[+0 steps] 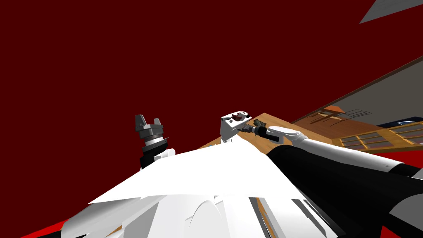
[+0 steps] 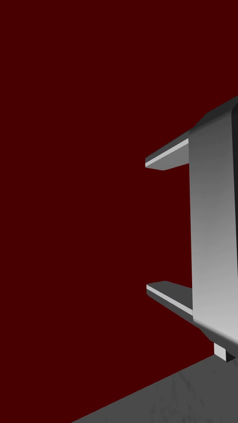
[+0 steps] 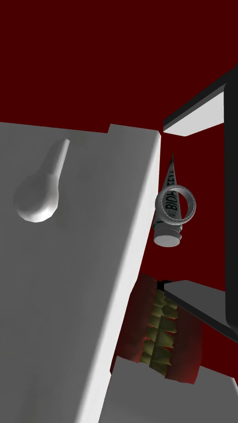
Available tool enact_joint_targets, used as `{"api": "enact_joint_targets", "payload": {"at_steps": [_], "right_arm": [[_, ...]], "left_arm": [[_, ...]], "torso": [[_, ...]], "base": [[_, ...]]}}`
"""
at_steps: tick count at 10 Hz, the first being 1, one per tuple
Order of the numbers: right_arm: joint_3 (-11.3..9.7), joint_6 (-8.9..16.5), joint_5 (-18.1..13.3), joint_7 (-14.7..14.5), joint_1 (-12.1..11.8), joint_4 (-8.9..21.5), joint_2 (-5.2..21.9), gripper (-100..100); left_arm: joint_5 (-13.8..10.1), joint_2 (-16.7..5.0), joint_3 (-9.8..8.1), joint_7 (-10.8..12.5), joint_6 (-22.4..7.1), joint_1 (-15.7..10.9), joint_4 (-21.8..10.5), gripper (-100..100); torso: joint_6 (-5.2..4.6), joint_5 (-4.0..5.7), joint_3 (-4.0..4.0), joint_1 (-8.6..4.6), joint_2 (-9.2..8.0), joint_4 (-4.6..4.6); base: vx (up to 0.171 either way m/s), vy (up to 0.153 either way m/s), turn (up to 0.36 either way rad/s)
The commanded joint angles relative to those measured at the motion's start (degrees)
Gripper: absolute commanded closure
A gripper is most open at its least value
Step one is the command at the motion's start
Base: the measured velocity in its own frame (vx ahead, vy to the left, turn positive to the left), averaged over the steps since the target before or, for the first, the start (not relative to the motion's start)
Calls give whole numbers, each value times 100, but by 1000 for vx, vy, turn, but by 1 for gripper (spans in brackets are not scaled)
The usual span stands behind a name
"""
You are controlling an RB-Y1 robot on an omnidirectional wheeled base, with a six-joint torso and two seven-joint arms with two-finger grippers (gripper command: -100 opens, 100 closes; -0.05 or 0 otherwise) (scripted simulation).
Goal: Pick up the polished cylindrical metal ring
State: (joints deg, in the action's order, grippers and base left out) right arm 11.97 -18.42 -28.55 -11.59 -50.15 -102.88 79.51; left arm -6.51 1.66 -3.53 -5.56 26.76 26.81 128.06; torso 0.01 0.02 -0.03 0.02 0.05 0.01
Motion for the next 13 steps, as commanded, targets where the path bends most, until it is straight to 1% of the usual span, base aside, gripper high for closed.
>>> {"api": "enact_joint_targets", "payload": {"at_steps": [1,4,6,8,9,12,13], "right_arm": [[154,-40,-116,-36,-122,74,227,-100],[154,-40,-116,-36,-122,74,227,-100],[361,-81,-328,-101,-286,204,624,-100],[529,-118,-510,-156,-430,309,967,-100],[596,-134,-586,-180,-493,351,1112,-100],[726,-188,-775,-238,-665,429,1458,-100],[688,-179,-728,-226,-608,426,1385,-100]], "left_arm": [[0,0,0,0,0,0,0,0],[0,0,0,0,0,0,0,0],[0,0,0,0,0,0,0,0],[0,1,1,0,0,0,0,0],[0,1,1,0,0,1,0,0],[0,0,0,0,0,0,0,0],[0,1,0,0,0,0,0,0]], "torso": [[0,0,0,0,0,0],[-2,-2,-1,9,2,0],[4,-1,-5,4,9,2],[7,-12,-21,54,36,9],[3,-14,-22,53,38,9],[0,-4,-3,16,5,1],[0,-5,0,23,-1,0]], "base": [[13,12,27],[18,17,8],[58,41,138],[102,144,152],[67,69,33],[14,41,54],[1,29,10]]}}
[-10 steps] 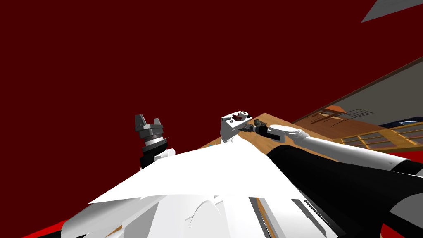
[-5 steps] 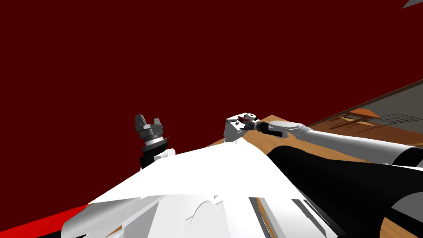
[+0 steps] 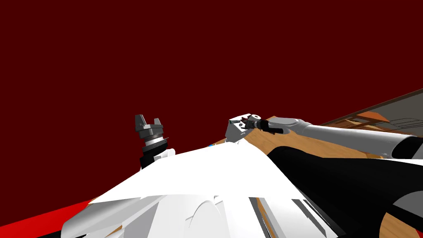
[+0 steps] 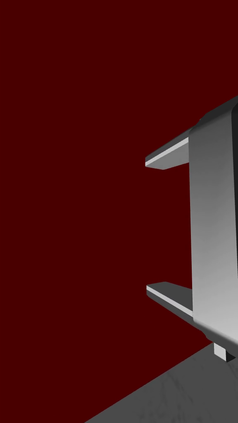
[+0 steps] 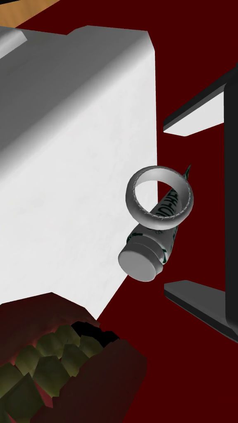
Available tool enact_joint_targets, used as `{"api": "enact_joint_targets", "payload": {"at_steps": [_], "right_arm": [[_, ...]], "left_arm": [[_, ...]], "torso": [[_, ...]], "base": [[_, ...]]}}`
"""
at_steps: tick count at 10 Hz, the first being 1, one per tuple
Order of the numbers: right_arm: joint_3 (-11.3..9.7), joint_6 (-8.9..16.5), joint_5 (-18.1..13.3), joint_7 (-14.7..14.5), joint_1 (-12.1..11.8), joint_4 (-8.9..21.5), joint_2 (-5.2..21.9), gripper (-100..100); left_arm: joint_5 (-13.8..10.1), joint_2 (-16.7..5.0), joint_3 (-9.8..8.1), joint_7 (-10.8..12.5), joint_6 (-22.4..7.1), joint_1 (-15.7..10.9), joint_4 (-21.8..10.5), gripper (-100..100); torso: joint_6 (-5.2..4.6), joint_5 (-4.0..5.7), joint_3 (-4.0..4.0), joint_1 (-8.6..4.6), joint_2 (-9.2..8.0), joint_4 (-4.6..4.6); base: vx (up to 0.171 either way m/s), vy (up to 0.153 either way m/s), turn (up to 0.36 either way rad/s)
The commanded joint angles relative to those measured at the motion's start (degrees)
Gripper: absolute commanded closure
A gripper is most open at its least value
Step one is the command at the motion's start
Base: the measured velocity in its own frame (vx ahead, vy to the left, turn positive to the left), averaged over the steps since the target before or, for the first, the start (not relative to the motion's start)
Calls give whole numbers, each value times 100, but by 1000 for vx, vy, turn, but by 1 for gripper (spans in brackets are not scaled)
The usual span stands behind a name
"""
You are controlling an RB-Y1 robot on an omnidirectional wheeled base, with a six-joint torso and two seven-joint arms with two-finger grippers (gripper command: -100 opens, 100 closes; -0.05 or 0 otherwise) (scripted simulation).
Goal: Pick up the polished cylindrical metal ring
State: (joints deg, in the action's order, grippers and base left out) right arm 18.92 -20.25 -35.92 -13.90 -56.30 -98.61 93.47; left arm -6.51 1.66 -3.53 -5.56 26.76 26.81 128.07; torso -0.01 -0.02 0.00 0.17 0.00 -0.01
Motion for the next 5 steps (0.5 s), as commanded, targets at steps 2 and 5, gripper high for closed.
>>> {"api": "enact_joint_targets", "payload": {"at_steps": [2,5], "right_arm": [[-120,93,48,68,53,131,-38,-100],[-300,231,118,170,130,327,-92,-100]], "left_arm": [[0,0,0,0,0,0,0,0],[0,-1,0,0,-1,-3,0,0]], "torso": [[0,3,1,-9,-2,-1],[3,7,28,-28,-50,-11]], "base": [[-34,-2,150],[-124,-28,301]]}}
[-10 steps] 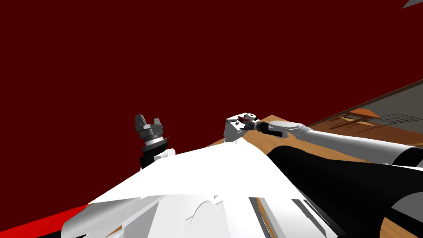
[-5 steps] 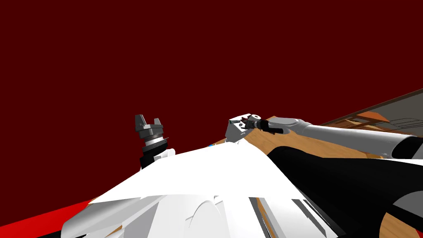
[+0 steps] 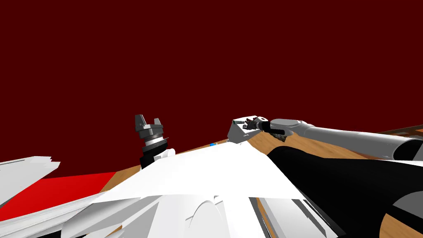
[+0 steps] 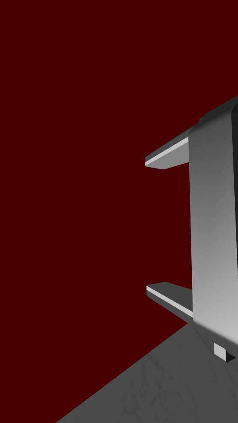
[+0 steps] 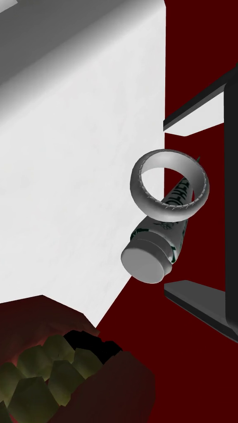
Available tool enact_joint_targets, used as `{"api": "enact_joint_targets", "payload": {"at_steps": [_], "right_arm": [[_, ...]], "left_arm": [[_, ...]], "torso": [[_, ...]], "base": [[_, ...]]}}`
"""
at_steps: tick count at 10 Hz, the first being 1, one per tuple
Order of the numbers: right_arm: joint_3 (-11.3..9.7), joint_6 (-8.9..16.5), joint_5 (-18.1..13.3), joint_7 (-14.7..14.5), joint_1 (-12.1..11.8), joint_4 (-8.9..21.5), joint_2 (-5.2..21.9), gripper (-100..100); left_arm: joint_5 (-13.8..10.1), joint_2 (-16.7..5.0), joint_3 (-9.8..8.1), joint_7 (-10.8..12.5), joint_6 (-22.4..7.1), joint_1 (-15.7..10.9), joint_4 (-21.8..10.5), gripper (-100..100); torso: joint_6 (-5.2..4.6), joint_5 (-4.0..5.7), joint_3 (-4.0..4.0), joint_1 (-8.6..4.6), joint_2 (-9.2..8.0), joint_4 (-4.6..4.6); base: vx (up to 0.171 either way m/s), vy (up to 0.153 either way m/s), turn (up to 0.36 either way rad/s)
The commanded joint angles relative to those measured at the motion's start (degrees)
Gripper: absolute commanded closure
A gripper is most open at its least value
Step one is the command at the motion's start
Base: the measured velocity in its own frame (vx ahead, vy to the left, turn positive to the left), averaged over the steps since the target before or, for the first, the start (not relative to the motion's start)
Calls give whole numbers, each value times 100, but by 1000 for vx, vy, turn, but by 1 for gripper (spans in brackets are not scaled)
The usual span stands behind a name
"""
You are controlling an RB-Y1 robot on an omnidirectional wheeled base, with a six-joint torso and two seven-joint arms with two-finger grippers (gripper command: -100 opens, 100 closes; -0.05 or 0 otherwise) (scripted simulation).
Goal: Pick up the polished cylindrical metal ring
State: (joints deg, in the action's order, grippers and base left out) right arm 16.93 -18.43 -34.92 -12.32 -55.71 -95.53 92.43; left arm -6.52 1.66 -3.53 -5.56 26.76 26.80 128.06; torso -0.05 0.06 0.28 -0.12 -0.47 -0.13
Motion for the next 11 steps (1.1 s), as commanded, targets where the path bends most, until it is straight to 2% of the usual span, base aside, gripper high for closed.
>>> {"api": "enact_joint_targets", "payload": {"at_steps": [1,4,5,6,10,11], "right_arm": [[-161,95,42,46,97,85,-6,-100],[-400,280,136,181,200,347,-79,-100],[-312,250,106,153,131,249,-47,-100],[-324,276,110,165,135,257,-49,100],[-322,273,108,163,135,256,-48,100],[-322,273,109,163,135,256,-49,0]], "left_arm": [[0,0,0,0,0,0,0,0],[0,0,1,0,0,-1,0,0],[0,0,1,0,0,-2,0,0],[0,0,0,0,0,1,0,0],[0,0,-1,0,0,2,0,0],[0,0,-1,0,0,2,0,0]], "torso": [[0,0,0,0,0,0],[17,8,-19,4,27,10],[38,26,-26,-2,35,16],[28,28,-39,-9,60,20],[30,30,-61,-12,94,30],[31,30,-61,-12,95,30]], "base": [[-70,4,137],[-93,-1,304],[-63,-6,84],[-12,0,-19],[-2,0,1],[0,0,0]]}}
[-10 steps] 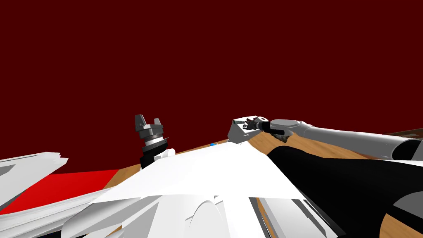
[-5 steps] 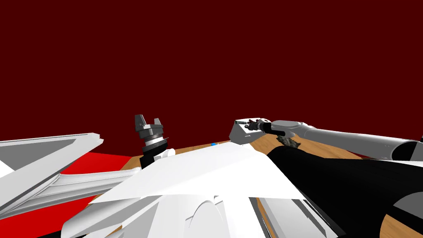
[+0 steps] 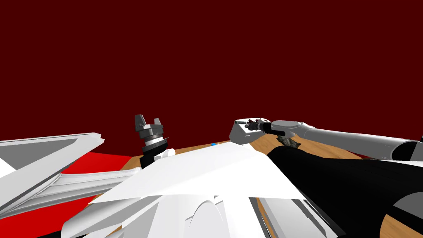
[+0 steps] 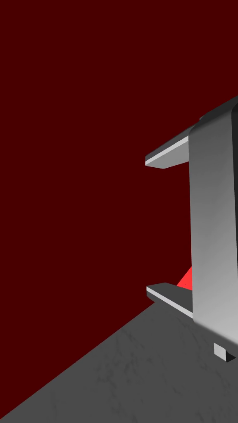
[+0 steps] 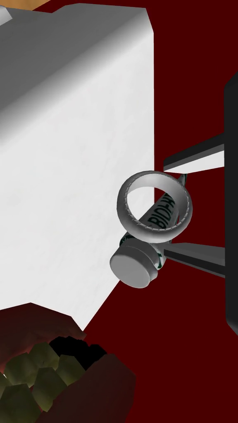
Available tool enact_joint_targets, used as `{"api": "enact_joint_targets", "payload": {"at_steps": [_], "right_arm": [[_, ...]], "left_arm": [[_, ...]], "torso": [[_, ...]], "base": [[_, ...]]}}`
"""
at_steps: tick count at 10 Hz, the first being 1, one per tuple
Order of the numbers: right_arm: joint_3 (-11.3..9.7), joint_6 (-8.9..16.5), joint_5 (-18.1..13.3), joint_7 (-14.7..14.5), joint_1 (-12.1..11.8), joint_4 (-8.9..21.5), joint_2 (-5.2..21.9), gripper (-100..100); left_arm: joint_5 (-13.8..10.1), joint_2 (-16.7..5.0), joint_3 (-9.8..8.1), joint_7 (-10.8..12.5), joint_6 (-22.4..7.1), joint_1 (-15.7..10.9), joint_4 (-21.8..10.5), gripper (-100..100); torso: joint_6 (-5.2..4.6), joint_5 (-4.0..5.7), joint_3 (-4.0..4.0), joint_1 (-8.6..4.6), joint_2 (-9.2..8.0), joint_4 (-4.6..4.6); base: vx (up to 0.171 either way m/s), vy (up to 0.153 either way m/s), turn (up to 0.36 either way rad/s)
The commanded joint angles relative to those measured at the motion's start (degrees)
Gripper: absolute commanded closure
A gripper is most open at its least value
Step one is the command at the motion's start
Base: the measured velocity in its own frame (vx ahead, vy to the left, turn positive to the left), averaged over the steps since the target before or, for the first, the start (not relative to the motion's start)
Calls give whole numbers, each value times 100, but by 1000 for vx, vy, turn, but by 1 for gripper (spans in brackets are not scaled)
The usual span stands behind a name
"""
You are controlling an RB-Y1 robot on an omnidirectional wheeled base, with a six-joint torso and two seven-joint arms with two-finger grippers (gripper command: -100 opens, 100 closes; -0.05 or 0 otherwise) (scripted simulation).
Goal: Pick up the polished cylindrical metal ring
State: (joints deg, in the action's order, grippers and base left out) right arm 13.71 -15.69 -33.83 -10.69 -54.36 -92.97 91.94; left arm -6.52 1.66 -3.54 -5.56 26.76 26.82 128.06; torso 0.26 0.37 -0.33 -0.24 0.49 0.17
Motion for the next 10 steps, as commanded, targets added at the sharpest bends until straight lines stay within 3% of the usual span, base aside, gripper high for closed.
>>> {"api": "enact_joint_targets", "payload": {"at_steps": [1,8,9,10], "right_arm": [[41,-86,-20,-50,13,-40,7,100],[520,-455,-207,-320,-194,-564,152,100],[478,-447,-189,-306,-162,-496,134,100],[474,-448,-192,-313,-163,-507,136,0]], "left_arm": [[0,0,0,0,0,0,0,0],[0,0,-1,0,0,2,0,0],[0,0,-1,0,0,1,0,0],[0,0,0,0,0,0,0,0]], "torso": [[0,0,0,0,0,0],[-9,-4,-19,6,34,6],[-3,-1,-19,9,33,7],[6,0,-13,3,22,5]], "base": [[55,-2,-323],[110,12,-288],[40,19,-53],[6,4,9]]}}
